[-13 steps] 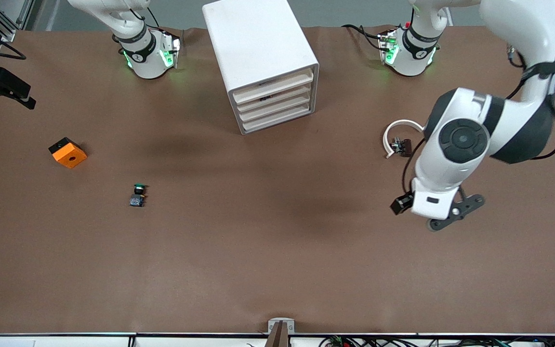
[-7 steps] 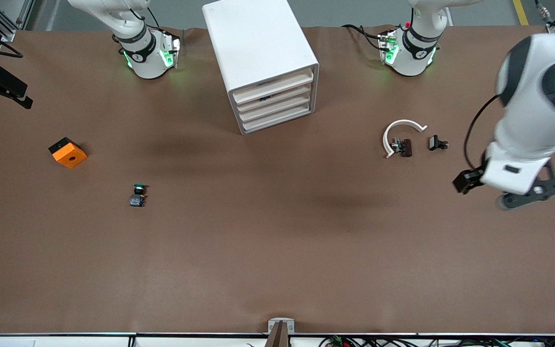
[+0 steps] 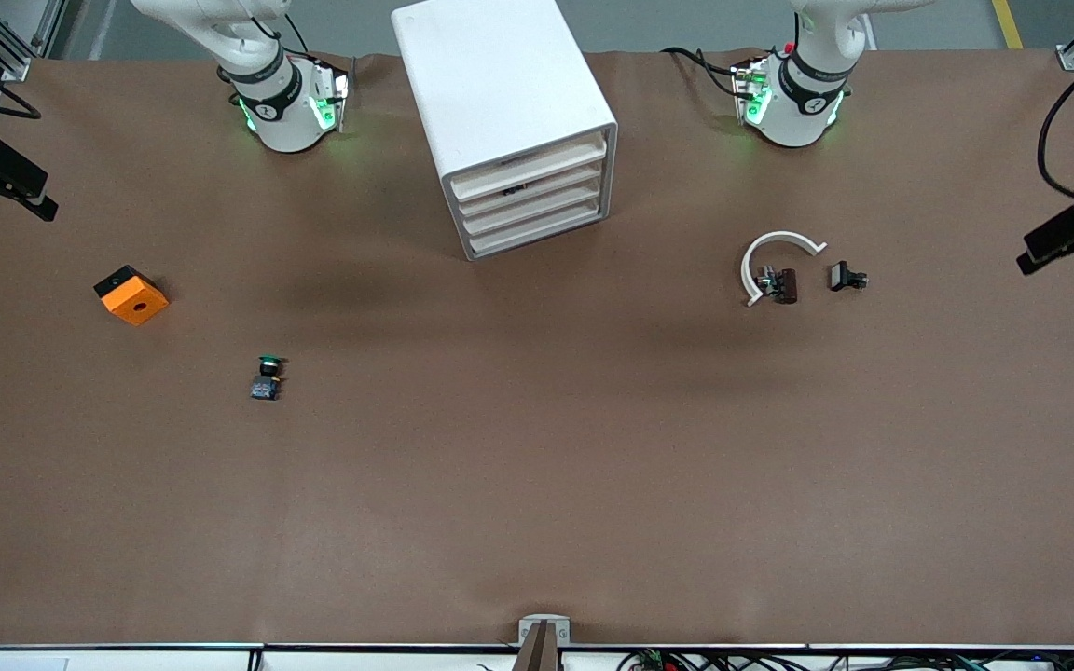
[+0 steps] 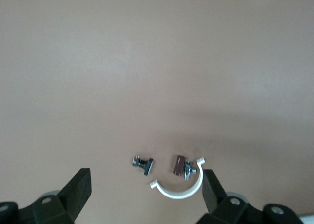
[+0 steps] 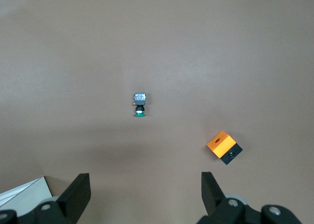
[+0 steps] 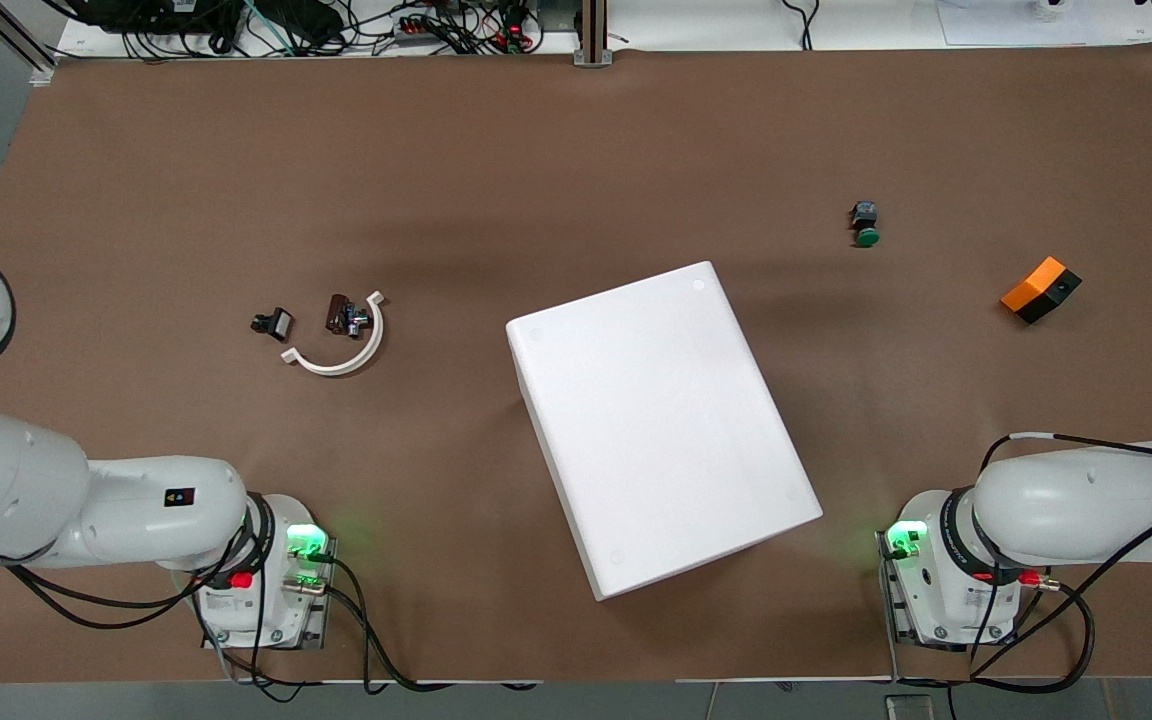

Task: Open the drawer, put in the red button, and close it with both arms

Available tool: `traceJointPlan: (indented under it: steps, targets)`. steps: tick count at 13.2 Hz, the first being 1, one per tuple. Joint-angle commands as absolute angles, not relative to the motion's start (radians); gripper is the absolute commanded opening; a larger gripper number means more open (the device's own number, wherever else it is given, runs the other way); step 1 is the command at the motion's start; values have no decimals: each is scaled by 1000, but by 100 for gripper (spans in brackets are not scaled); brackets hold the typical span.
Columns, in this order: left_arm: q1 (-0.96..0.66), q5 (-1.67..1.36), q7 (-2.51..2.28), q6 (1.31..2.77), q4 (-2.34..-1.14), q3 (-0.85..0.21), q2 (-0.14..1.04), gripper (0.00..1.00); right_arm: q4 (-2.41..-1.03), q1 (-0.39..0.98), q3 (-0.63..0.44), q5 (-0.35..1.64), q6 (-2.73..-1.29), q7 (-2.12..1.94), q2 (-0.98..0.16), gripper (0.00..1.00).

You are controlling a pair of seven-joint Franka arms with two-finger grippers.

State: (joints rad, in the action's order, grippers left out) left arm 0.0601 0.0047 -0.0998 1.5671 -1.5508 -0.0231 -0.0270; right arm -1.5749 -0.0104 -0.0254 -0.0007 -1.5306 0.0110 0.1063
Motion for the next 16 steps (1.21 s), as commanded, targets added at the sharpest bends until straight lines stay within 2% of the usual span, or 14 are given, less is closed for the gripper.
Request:
traceJointPlan:
  steps: [1,5,16]
  targets:
    - [21,-12,-86,1572,-1673,-11,-142,100,-1557,-14,-18,-5,-1531,15,100,100]
    - [-3,-26,-87,1577,-1753,-18,-216,100,-1557,-15,-18,-6,-1531,14,98,100]
    - [0,8,-92,1557,-1668,-55,-143,100,-1557,-17,-18,-6,-1529,14,98,100]
